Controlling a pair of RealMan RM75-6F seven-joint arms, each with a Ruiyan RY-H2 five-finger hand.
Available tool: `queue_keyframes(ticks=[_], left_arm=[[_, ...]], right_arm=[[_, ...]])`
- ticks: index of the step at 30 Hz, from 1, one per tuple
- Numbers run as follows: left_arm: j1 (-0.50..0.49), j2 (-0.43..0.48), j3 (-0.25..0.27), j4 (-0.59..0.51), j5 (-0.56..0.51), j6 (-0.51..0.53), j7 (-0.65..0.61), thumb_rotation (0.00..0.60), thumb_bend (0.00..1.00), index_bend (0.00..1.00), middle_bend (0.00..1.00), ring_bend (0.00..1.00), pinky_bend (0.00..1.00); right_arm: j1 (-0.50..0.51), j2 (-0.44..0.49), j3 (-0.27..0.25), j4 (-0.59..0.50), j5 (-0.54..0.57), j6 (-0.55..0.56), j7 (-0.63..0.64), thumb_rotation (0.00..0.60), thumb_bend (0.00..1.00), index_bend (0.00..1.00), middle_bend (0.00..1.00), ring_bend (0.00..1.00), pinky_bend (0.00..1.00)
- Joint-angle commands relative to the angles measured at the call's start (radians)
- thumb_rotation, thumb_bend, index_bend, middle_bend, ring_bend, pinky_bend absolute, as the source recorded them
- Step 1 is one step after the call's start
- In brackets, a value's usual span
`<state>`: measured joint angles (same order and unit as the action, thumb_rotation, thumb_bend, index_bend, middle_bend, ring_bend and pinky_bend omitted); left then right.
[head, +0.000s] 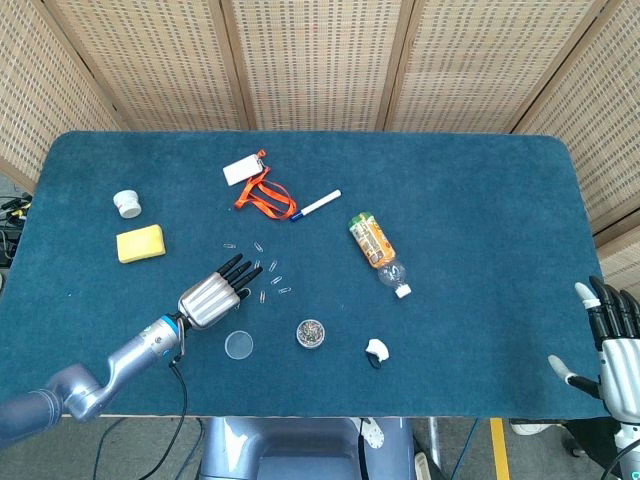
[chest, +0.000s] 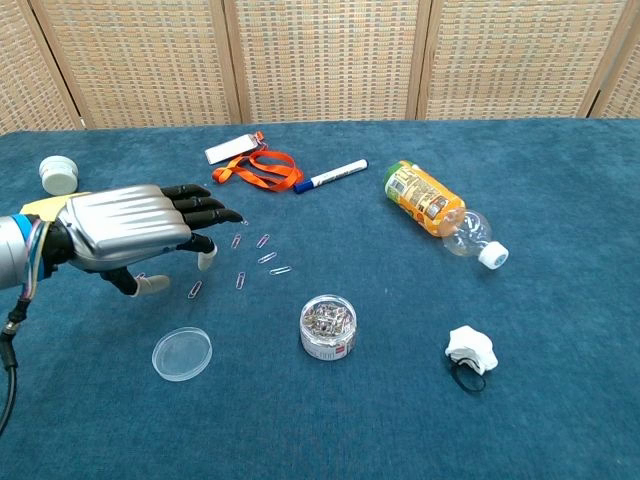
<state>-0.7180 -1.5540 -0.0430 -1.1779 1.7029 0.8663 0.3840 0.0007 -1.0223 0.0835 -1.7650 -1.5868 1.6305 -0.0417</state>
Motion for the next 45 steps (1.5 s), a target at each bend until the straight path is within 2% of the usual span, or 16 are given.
queue_keyframes(ticks=[1, 9, 18, 33, 38, 45], left_arm=[[-0.003, -0.028, 0.008, 0.028, -0.016, -0.001, 0.000, 0.600, 0.41, 0.37, 0.00, 0.00, 0.00], [-0.005, -0.065, 0.031, 0.076, -0.027, 0.020, -0.017, 0.600, 0.41, 0.37, 0.00, 0.00, 0.00], [-0.014, -0.100, 0.034, 0.119, -0.046, 0.036, -0.016, 0.600, 0.41, 0.37, 0.00, 0.00, 0.00], [-0.006, -0.159, 0.044, 0.192, -0.065, 0.084, -0.050, 0.600, 0.39, 0.46, 0.00, 0.00, 0.00], [0.002, -0.187, 0.050, 0.226, -0.069, 0.101, -0.070, 0.600, 0.36, 0.55, 0.00, 0.00, 0.00], [0.008, -0.214, 0.068, 0.284, -0.057, 0.136, -0.114, 0.600, 0.35, 0.59, 0.00, 0.00, 0.00]], right_arm=[[0.001, 0.000, 0.000, 0.001, 0.000, -0.001, 0.001, 0.600, 0.00, 0.00, 0.00, 0.00, 0.00], [0.000, 0.002, -0.002, -0.001, -0.004, 0.001, 0.005, 0.600, 0.00, 0.00, 0.00, 0.00, 0.00], [-0.001, 0.004, -0.003, -0.001, -0.005, 0.001, 0.010, 0.600, 0.00, 0.00, 0.00, 0.00, 0.00], [-0.001, 0.007, -0.005, -0.001, -0.010, 0.002, 0.020, 0.600, 0.00, 0.00, 0.00, 0.00, 0.00], [-0.001, 0.009, -0.008, -0.002, -0.015, 0.002, 0.026, 0.600, 0.00, 0.00, 0.00, 0.00, 0.00], [-0.002, 0.011, -0.010, -0.003, -0.019, 0.003, 0.031, 0.600, 0.00, 0.00, 0.00, 0.00, 0.00]])
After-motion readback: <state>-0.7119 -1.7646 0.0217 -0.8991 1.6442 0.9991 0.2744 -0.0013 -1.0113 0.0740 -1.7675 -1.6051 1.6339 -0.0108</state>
